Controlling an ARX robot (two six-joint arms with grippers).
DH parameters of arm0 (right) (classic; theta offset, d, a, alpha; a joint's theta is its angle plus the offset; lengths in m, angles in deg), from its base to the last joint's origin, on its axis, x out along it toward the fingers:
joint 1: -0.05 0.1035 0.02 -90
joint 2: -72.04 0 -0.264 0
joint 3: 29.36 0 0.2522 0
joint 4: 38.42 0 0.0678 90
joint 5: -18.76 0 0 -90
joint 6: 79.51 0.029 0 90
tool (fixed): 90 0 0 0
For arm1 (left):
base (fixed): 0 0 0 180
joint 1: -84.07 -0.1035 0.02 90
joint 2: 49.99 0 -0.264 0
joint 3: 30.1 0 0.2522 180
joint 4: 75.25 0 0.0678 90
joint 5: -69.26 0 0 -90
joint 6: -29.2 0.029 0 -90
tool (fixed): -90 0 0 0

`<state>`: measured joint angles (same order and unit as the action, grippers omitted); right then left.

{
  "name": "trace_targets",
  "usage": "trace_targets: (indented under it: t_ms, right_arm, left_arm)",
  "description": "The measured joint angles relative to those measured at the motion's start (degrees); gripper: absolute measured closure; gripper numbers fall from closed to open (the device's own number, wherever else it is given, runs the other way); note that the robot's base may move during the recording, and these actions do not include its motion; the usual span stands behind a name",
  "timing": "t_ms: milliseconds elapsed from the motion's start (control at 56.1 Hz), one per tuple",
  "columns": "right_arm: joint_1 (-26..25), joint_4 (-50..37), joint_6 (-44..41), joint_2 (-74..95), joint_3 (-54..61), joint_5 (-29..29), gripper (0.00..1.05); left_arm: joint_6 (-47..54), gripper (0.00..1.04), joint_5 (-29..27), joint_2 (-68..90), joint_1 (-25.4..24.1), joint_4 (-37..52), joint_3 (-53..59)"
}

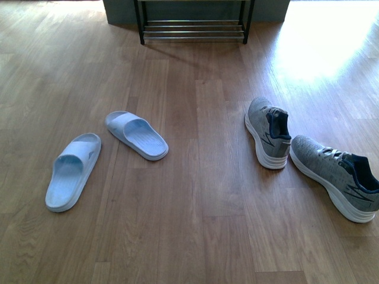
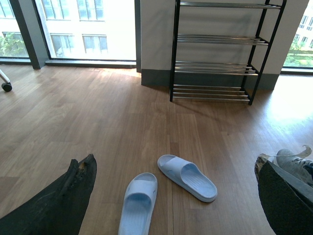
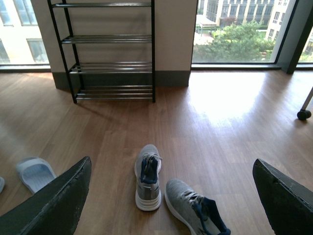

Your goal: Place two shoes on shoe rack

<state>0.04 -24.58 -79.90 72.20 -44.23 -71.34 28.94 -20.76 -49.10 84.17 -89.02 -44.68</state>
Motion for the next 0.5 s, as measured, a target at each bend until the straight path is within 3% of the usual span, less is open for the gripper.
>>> trace_targets:
  t_ms: [499]
  right_arm:
    - [0.0, 0.0, 0.0, 0.0, 0.0, 0.0, 0.09]
  left_arm:
    - [0.0, 0.09, 0.0, 0.0, 0.0, 0.0, 0.0]
